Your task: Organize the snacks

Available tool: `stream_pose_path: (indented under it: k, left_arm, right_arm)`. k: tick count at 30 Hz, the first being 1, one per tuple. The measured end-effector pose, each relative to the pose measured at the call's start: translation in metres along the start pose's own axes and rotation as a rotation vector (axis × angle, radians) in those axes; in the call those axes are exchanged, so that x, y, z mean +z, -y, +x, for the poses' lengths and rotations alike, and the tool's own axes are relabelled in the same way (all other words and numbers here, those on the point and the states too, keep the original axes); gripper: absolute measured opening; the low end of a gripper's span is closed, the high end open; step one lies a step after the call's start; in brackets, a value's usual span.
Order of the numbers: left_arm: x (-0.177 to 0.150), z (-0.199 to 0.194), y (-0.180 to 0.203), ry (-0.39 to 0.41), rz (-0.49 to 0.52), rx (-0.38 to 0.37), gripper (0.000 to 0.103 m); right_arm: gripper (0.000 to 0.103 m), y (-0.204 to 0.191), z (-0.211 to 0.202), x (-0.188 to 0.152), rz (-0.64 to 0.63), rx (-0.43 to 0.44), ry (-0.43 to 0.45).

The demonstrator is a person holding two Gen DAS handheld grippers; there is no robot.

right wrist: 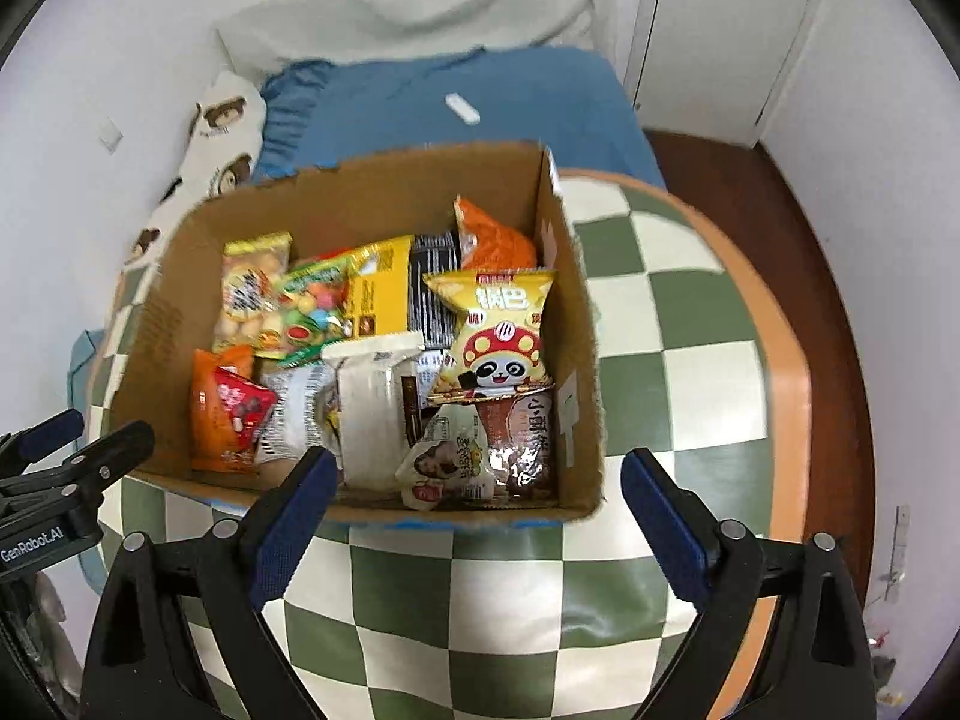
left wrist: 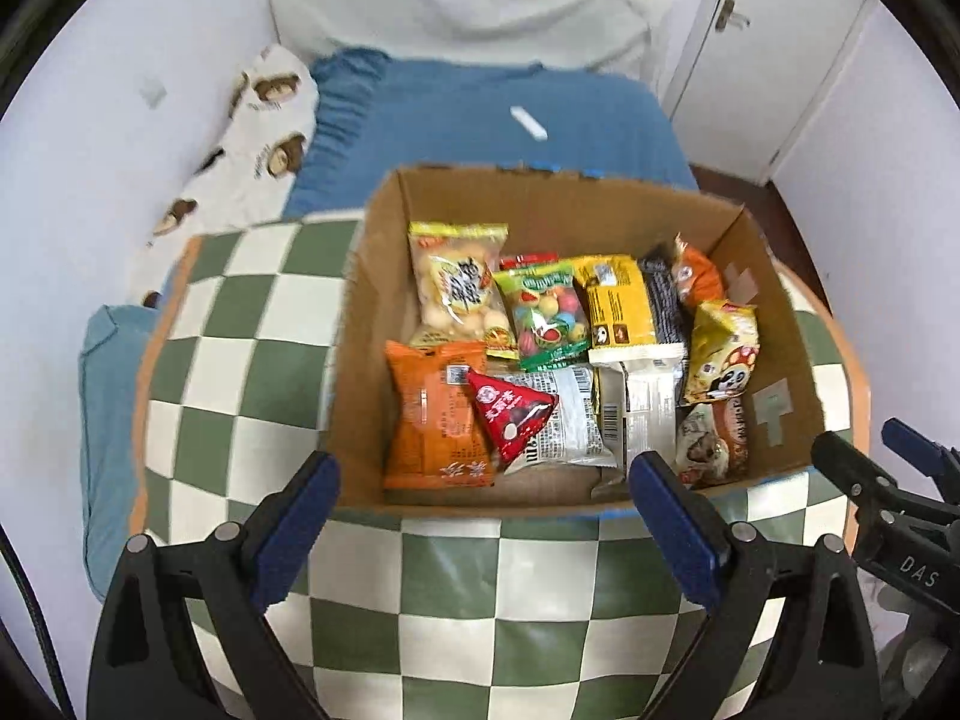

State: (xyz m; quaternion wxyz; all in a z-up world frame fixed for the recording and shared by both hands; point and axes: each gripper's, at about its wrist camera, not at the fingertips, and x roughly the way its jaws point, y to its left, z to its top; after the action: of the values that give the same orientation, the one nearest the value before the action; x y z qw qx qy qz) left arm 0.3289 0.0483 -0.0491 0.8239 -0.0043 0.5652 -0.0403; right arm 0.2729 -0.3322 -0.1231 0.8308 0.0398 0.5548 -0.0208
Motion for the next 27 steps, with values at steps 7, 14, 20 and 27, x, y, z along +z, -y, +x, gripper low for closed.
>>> stream_pose_path:
  k: [7, 14, 20, 27]
  left_arm:
    - [-0.039, -0.062, 0.0, 0.145, 0.007, 0.005, 0.099]
    - [-0.085, -0.118, 0.007, 0.279, 0.032, 0.041, 0.099]
    - [-0.117, -0.16, 0.008, 0.366, 0.025, 0.045, 0.099]
    - [-0.142, -0.193, 0.013, 0.399, 0.043, 0.036, 0.099]
  right_arm:
    - [0.1, -0.005, -0.073, -0.04, -0.02, 0.002, 0.162]
    - [0.102, -0.008, -0.14, -0.092, -0.035, -0.014, 0.305]
    - [0.102, -0.001, -0.186, -0.132, -0.014, -0.017, 0.388]
    - [0.102, -0.004, -0.231, -0.164, -0.024, 0.005, 0.448]
